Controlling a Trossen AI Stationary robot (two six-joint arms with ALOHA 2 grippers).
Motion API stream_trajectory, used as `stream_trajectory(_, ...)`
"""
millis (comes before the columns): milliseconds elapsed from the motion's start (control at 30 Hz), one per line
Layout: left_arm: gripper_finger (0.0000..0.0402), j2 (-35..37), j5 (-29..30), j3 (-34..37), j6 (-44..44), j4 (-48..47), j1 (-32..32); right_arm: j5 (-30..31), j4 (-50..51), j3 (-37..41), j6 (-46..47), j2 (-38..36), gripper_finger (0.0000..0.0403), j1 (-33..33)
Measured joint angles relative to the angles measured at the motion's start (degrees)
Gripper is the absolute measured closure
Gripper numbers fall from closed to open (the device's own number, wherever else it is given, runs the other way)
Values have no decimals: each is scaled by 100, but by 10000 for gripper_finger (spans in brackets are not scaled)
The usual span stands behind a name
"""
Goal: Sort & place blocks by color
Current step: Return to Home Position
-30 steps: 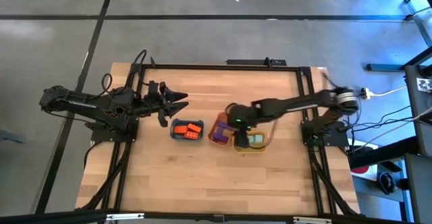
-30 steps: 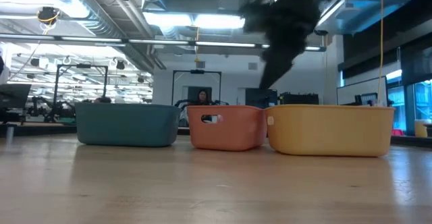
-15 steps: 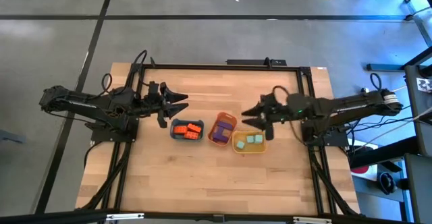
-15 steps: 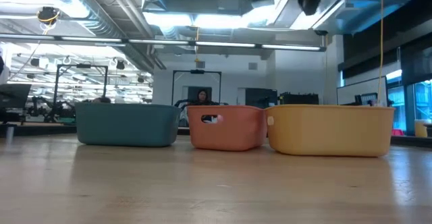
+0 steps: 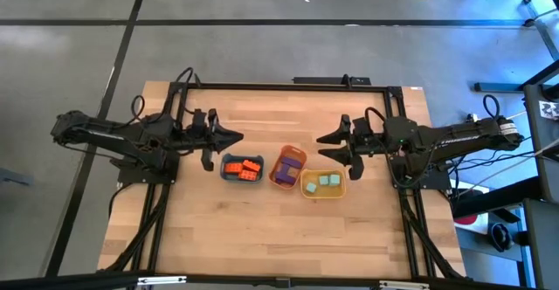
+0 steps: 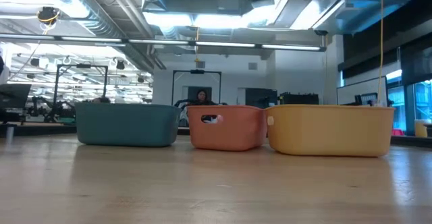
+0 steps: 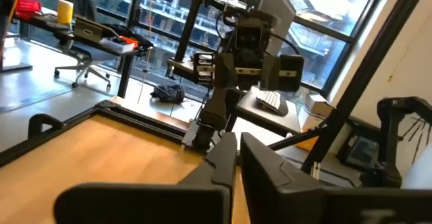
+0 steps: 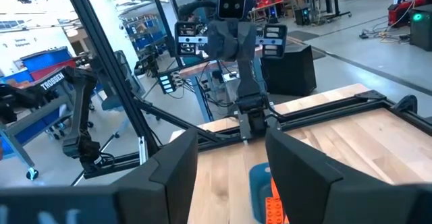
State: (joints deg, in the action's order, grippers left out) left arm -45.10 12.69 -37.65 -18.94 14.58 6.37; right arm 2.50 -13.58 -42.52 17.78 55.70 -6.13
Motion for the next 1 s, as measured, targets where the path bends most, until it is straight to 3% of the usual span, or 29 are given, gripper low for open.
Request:
stream_trajectory(333, 401, 417, -40, -2, 133, -314, -138, -4, -4, 0, -9, 2, 224, 0)
stream_trajectory(767, 401, 1810, -214, 32, 452, -1654, -754, -11, -11, 0, 11, 2, 224, 0)
stream_trajectory(1000, 401, 2528, -212, 1023, 139, -841, -743, -12, -19, 0, 13, 2, 224, 0)
